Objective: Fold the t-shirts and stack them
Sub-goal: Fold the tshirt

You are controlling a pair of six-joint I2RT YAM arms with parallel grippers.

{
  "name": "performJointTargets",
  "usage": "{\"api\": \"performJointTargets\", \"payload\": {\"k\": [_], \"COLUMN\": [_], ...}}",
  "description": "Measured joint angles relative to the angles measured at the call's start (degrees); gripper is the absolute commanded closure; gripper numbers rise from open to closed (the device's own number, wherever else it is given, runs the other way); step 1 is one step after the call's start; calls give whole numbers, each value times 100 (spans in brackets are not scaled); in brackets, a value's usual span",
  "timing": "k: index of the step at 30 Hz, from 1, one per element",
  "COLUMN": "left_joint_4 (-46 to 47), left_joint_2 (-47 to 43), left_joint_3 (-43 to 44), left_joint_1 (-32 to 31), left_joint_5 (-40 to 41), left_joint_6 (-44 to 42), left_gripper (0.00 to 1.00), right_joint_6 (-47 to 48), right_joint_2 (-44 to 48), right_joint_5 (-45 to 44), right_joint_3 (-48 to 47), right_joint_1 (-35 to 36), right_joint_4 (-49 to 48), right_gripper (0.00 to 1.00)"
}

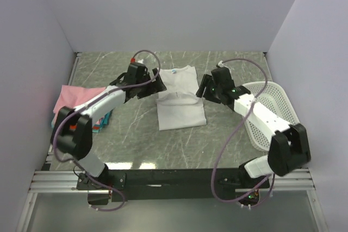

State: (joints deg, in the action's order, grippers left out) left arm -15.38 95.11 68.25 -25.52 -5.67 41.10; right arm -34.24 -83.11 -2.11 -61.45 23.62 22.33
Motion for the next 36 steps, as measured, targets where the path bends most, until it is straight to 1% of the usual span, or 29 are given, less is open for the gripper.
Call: {"api": "performJointTargets", "payload": {"k": [1,5,7,10,13,18,25,29,36], "left_joint_4": [31,361,562,778,1032,1475,2061,2155,2339], "left_joint_2": [-232,-1314,-1773,-2055,-2050,-1832,-1147,-809,-623], "left_joint_3": [-136,-1036,-1598,-2203,-2597,-2839,-2841,-2841,-2841], "left_joint_1": [-2,-57,-179,-487,-892,-1331,-1360,-1368,-1368], "left_joint_5": [0,13,17,48,59,70,39,-17,-96], "left_joint_6": [15,195,337,527,697,903,938,935,931], "left_gripper": [0,1,1,1,1,1,1,1,1], "right_joint_6": [-2,2,7,26,46,116,264,280,323], "right_joint_2": [243,903,940,688,247,-651,-1661,-1974,-2328], "right_joint_5": [28,354,551,713,844,903,881,894,861], "right_joint_3": [149,754,957,1047,1021,680,-116,-391,-570], "right_joint_1": [7,94,219,472,734,1003,1010,986,844], "right_joint_4": [-31,-308,-402,-531,-737,-929,-1123,-1187,-1292], "right_gripper": [23,21,20,20,21,21,20,20,21]}}
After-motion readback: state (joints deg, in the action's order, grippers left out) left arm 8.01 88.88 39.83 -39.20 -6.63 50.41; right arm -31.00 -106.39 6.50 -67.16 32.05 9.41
